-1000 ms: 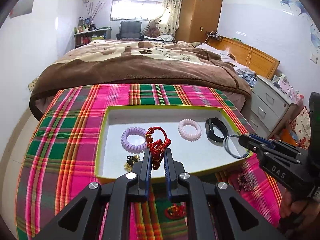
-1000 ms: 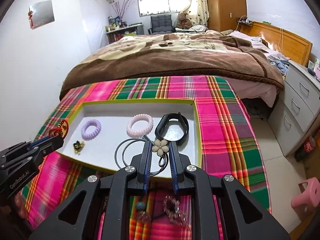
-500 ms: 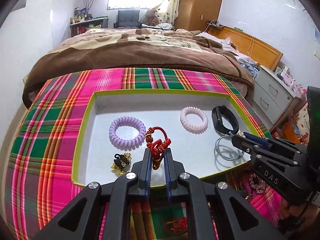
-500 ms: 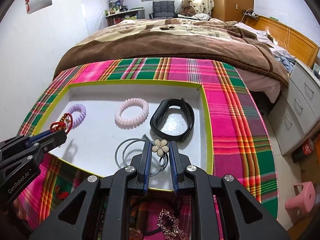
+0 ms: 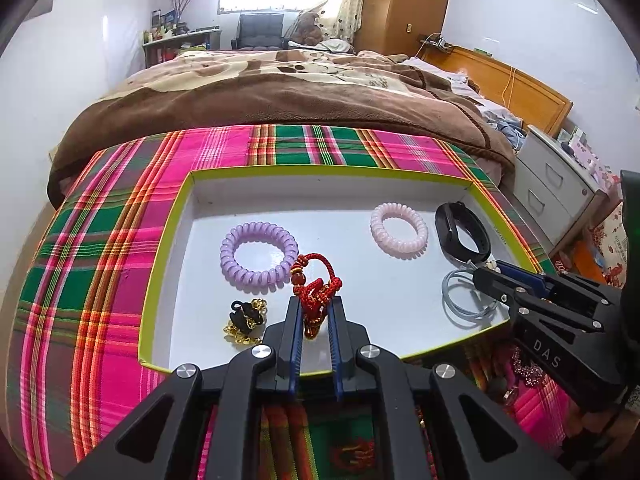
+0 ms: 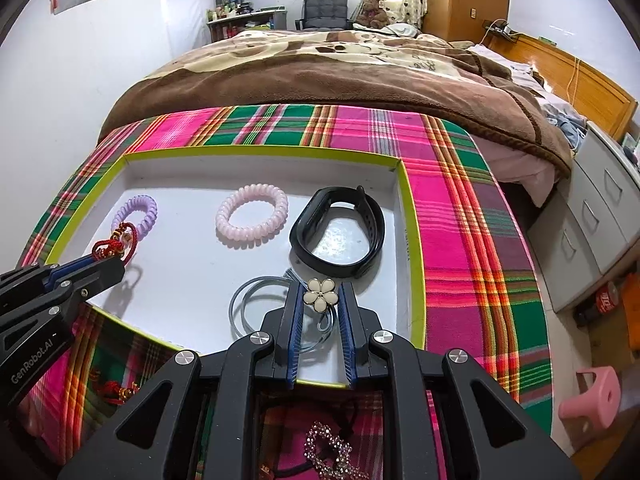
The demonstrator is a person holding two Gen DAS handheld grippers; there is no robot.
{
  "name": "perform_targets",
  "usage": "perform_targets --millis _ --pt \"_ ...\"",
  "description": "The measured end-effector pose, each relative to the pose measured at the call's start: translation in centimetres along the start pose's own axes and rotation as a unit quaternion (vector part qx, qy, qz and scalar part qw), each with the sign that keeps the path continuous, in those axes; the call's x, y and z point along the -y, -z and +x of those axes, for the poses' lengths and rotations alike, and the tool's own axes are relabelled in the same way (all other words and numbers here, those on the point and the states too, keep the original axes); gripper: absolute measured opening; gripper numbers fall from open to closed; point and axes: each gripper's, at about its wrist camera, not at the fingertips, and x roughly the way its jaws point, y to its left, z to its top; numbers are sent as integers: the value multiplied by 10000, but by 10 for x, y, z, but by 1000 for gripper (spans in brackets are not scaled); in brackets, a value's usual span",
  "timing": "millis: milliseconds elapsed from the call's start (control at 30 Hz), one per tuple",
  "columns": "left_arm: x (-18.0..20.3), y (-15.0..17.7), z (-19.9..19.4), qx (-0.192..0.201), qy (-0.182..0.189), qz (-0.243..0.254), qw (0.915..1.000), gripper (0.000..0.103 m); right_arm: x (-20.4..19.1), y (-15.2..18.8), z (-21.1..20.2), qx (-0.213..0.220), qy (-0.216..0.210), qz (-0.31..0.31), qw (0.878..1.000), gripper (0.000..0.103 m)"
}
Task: Organize jewelry
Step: 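Carry the red bead tie and grey flower tie over the yellow box with both tools, then open the left tool to drop the red bead tie while the right drops the flower tie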
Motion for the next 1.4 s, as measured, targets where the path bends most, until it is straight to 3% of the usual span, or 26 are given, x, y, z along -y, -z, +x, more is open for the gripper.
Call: perform_targets --millis 433,567,667,833,933,1400 --pt "1 -1 0 -14 34 -44 10000 12 2 -2 1 -19 -75 100 9999 18" --pt "1 -1 0 -7 36 -51 10000 18 3 -2 0 -30 -91 134 9999 18" --pt "1 1 -1 13 66 -62 10000 24 4 -2 0 -20 -125 151 9998 22" --pt "0 1 -2 23 48 -45 10000 27 3 -1 -2 1 -147 159 9998 26" --pt "0 2 -4 38 48 -45 10000 31 3 0 -4 21 -174 181 9997 41" --pt "2 8 -43 327 -15 -32 9995 35 6 6 -35 352 -302 288 9985 42"
